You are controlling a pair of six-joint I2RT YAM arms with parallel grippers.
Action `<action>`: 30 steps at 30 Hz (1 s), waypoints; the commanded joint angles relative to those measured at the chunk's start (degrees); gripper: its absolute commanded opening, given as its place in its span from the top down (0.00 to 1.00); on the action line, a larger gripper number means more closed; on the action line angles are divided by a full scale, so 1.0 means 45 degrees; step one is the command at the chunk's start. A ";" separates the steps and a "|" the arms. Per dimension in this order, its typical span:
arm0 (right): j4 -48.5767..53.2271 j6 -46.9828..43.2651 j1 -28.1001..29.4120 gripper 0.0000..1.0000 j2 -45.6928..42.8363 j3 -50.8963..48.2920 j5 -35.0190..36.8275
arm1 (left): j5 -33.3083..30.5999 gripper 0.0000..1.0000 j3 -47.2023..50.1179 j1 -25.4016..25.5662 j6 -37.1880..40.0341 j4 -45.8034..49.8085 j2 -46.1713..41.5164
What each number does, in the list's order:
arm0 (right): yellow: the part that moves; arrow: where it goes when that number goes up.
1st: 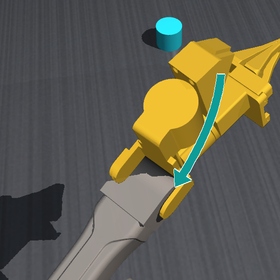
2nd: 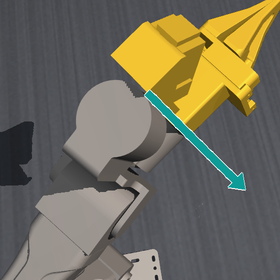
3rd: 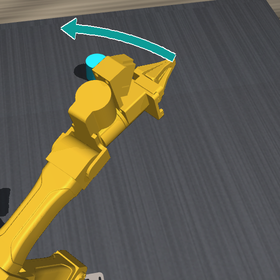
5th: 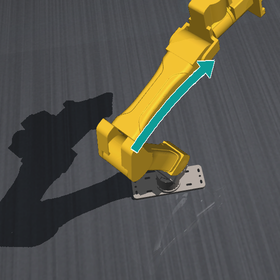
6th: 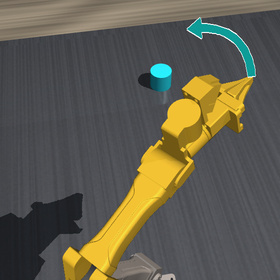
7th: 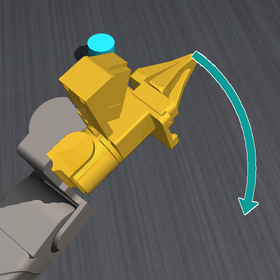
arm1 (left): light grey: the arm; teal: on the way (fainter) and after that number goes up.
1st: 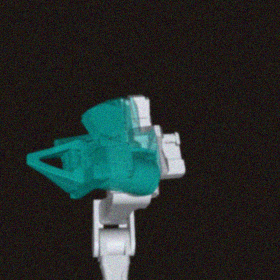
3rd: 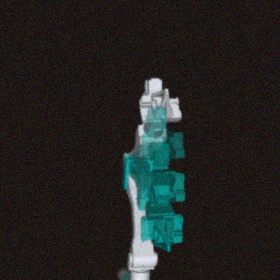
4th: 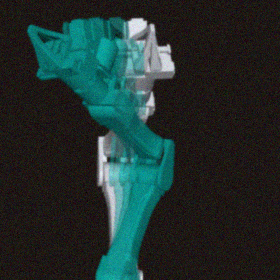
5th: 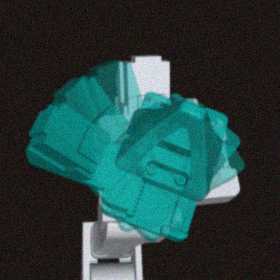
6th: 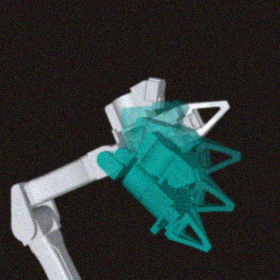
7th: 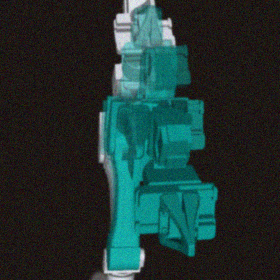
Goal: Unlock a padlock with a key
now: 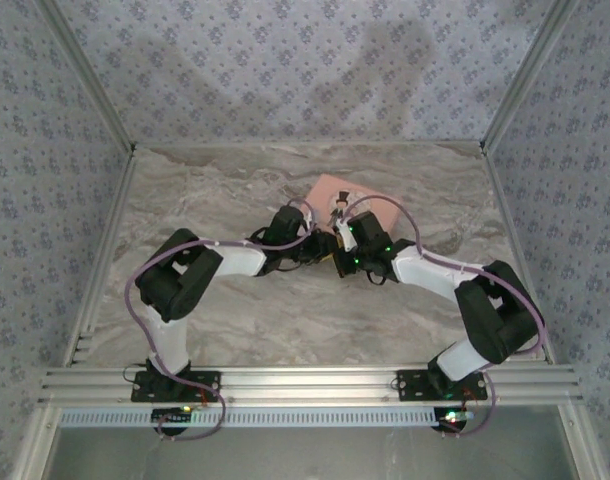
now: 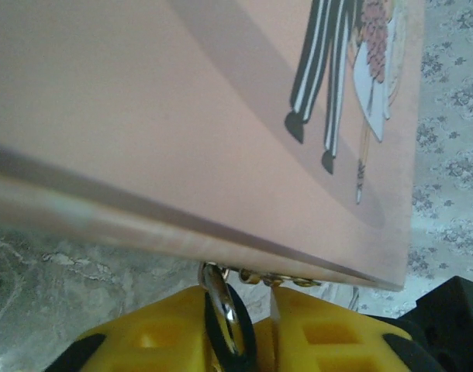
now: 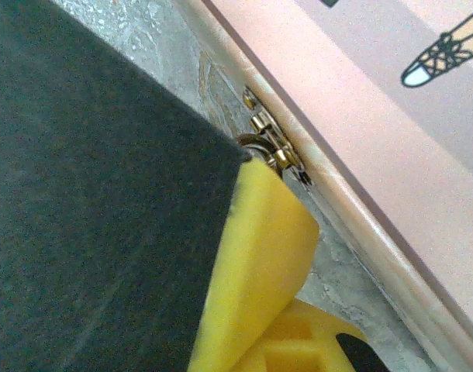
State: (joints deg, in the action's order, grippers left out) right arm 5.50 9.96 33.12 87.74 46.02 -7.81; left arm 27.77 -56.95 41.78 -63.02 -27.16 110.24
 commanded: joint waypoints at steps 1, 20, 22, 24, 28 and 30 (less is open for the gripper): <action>-0.0014 0.0751 -0.0317 1.00 0.0053 -0.0712 0.0368 | 0.0426 0.70 0.0299 0.0050 -0.0920 0.0563 -0.0216; 0.0775 0.0589 -0.0818 1.00 -0.0215 -0.1176 0.0772 | -0.1481 0.58 0.1134 -0.0785 0.0215 0.2739 -0.2230; 0.1098 0.0423 -0.0829 1.00 -0.0325 -0.1020 0.1017 | -0.1667 0.57 0.0926 -0.0971 0.0564 0.3167 -0.2469; 0.1422 0.0150 -0.0819 1.00 -0.0437 -0.0899 0.1154 | -0.1877 0.57 0.0576 -0.1153 0.0994 0.3650 -0.2609; 0.2218 -0.0291 -0.0879 1.00 -0.0949 -0.0638 0.1561 | -0.2624 0.55 -0.0239 -0.1440 0.1835 0.4660 -0.2627; 0.2224 -0.0508 -0.0956 1.00 -0.1200 -0.0521 0.1512 | -0.2799 0.54 -0.0684 -0.1549 0.2143 0.4855 -0.2392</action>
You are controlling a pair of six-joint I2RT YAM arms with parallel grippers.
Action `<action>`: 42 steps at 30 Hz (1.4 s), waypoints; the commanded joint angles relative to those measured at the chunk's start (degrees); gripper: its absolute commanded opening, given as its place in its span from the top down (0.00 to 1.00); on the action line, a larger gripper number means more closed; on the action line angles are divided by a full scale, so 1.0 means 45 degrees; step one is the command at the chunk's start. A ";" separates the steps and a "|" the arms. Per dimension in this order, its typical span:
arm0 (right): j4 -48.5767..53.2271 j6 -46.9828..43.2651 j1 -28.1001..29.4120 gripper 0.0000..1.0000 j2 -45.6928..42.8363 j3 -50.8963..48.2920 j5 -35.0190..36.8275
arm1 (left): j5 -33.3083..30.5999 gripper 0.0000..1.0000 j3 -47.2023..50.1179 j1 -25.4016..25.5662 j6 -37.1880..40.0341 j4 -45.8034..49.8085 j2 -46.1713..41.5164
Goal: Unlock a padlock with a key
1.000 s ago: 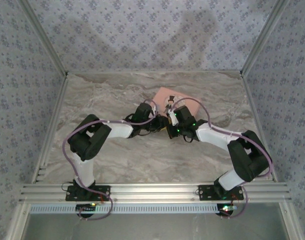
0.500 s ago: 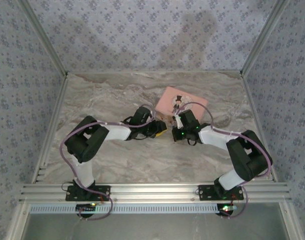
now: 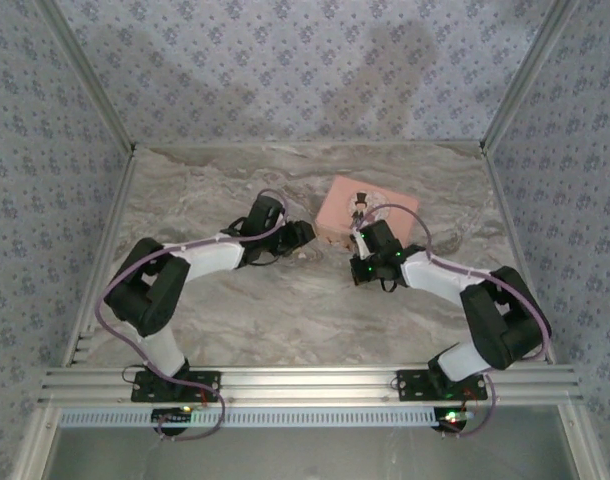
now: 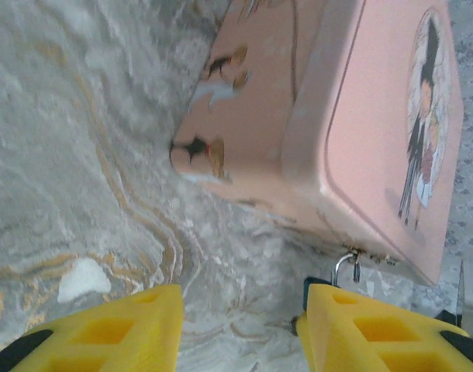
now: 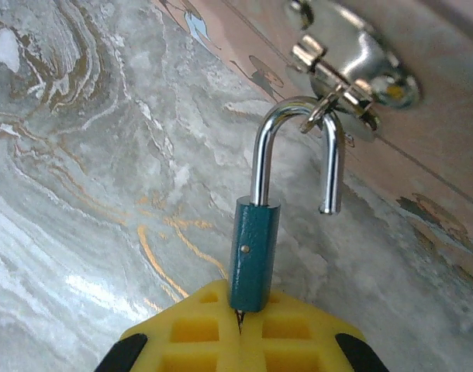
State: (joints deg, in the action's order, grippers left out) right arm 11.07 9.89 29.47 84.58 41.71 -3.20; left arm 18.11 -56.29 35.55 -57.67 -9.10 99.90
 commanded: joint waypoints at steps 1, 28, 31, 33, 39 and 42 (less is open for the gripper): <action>0.1213 -0.0571 -0.0180 1.00 -0.0535 0.0592 0.0180 | -0.0708 0.54 -0.1085 -0.0232 0.1051 0.0950 0.0074; 0.3190 -0.5579 0.0520 1.00 0.0781 0.2314 0.1112 | -0.0037 0.54 -0.5055 -0.0961 0.2353 0.2571 0.3544; 0.3164 -0.6019 0.0630 1.00 0.0795 0.2340 0.0996 | 0.0052 0.54 -0.5057 -0.0948 0.2339 0.2531 0.3640; 0.3143 -0.6257 0.0697 1.00 0.0836 0.2351 0.1210 | 0.0105 0.54 -0.5070 -0.0948 0.2372 0.2531 0.3660; 0.2733 -0.6660 0.0932 1.00 0.0972 0.2387 0.1517 | 0.0510 0.56 -0.5254 -0.0913 0.2392 0.2606 0.3948; 0.2455 -0.6998 0.1159 1.00 0.1241 0.2453 0.1811 | 0.0671 0.58 -0.5245 -0.0856 0.2353 0.2541 0.4059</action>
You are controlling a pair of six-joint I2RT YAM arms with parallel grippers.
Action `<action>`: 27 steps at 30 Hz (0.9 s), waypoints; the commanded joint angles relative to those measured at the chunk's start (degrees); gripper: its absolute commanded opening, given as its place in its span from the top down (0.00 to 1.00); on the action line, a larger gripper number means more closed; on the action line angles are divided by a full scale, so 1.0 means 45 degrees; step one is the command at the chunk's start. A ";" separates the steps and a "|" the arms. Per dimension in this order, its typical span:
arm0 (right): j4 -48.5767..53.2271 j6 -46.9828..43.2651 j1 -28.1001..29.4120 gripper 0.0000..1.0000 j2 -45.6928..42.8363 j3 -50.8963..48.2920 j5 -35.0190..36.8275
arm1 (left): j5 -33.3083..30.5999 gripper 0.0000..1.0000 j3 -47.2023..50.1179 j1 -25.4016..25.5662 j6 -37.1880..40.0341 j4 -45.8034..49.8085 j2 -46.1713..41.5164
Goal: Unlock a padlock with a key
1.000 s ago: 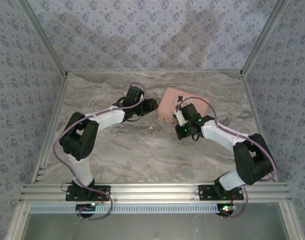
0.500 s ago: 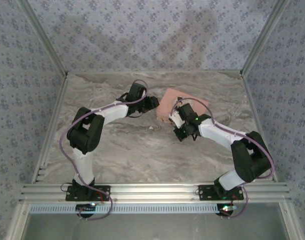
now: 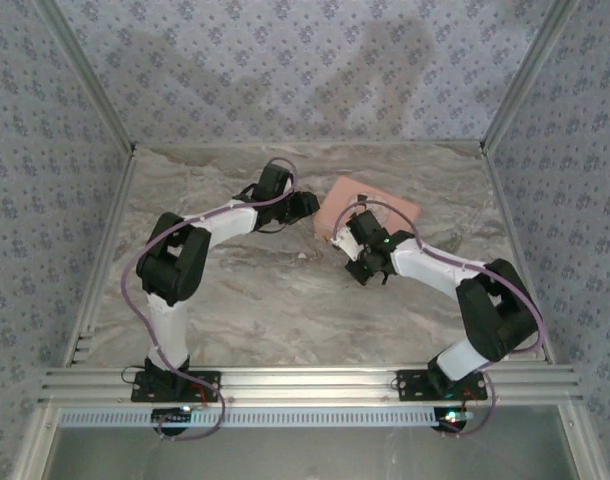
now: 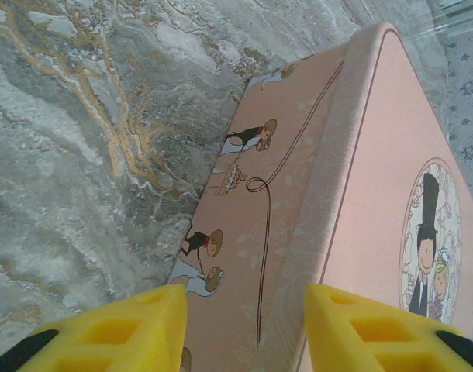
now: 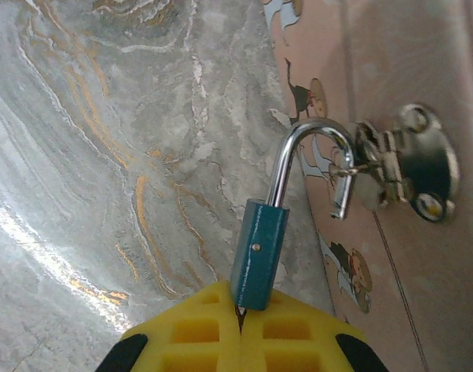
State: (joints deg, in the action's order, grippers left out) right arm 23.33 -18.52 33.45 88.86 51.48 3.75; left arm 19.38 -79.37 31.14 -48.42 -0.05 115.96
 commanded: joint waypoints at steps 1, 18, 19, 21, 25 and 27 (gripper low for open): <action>-0.0431 -0.0740 0.0346 1.00 0.0331 0.0298 0.0263 | 0.0427 0.58 -0.0126 0.0158 0.0307 0.0520 0.0484; -0.2122 -0.0984 0.0760 1.00 0.0107 0.0292 -0.0045 | 0.0441 0.61 0.0362 0.0235 0.0097 0.0422 0.0257; -0.1872 -0.1070 0.0738 1.00 0.0191 0.0494 -0.0005 | 0.0373 0.61 0.0423 0.0238 0.0110 0.0456 0.0201; -0.1716 -0.1100 0.0797 1.00 0.0136 0.0585 0.0173 | 0.0256 0.61 0.0687 0.0135 0.0075 0.0396 -0.0019; -0.1868 -0.0611 0.0887 1.00 -0.0570 0.0219 -0.0031 | -0.0121 0.59 0.1681 -0.0260 -0.0056 -0.0017 -0.0942; -0.1822 -0.0396 0.1063 1.00 -0.0910 0.0109 -0.0014 | -0.0278 0.57 0.2137 -0.0461 -0.0035 -0.0079 -0.1483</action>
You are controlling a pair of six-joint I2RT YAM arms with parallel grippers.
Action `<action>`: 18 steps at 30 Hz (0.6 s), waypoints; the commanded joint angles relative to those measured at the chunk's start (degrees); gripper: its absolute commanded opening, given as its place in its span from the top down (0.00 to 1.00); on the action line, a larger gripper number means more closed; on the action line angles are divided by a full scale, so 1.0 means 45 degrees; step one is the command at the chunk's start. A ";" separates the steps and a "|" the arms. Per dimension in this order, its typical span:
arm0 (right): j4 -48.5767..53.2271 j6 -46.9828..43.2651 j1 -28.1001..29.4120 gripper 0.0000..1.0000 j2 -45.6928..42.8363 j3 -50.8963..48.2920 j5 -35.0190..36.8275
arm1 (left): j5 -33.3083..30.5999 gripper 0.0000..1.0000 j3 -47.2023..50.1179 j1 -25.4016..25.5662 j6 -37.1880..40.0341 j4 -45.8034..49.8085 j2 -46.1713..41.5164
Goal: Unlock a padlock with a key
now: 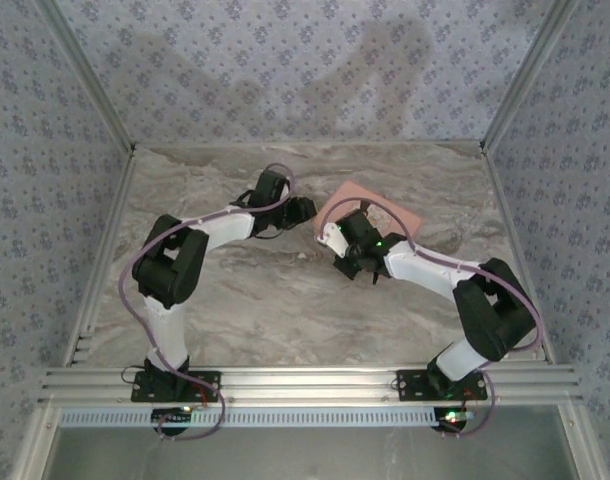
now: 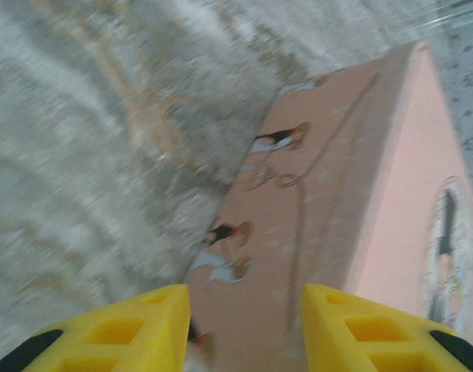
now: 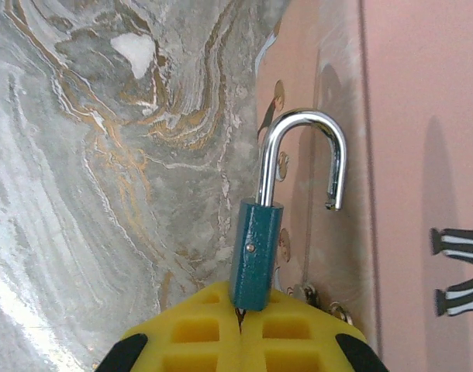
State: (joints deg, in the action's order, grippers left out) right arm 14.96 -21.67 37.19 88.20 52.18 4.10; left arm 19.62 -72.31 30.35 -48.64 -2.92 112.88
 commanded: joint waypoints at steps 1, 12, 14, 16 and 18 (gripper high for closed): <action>0.0048 0.0412 0.0340 1.00 -0.0961 -0.0109 -0.0053 | -0.0458 0.56 0.0832 -0.0380 0.0090 0.0533 -0.1135; 0.0452 0.1612 0.1915 1.00 -0.2437 -0.0286 -0.0196 | -0.1957 0.48 0.3699 -0.0904 0.0713 0.1051 -0.5183; 0.0360 0.1896 0.2351 1.00 -0.2416 -0.0269 -0.0259 | -0.2230 0.45 0.4260 -0.0924 0.0867 0.1259 -0.6005; 0.0173 0.2191 0.2716 1.00 -0.2314 -0.0273 -0.0480 | -0.2429 0.42 0.4789 -0.1033 0.0927 0.1433 -0.6807; -0.0036 0.2467 0.3111 1.00 -0.2130 -0.0224 -0.0689 | -0.2689 0.36 0.5338 -0.1152 0.0965 0.1635 -0.7616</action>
State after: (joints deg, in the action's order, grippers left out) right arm 15.18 -14.00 49.34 78.22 51.24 2.90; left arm 10.52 -50.83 26.06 -45.78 1.56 82.63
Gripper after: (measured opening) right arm 0.063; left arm 0.621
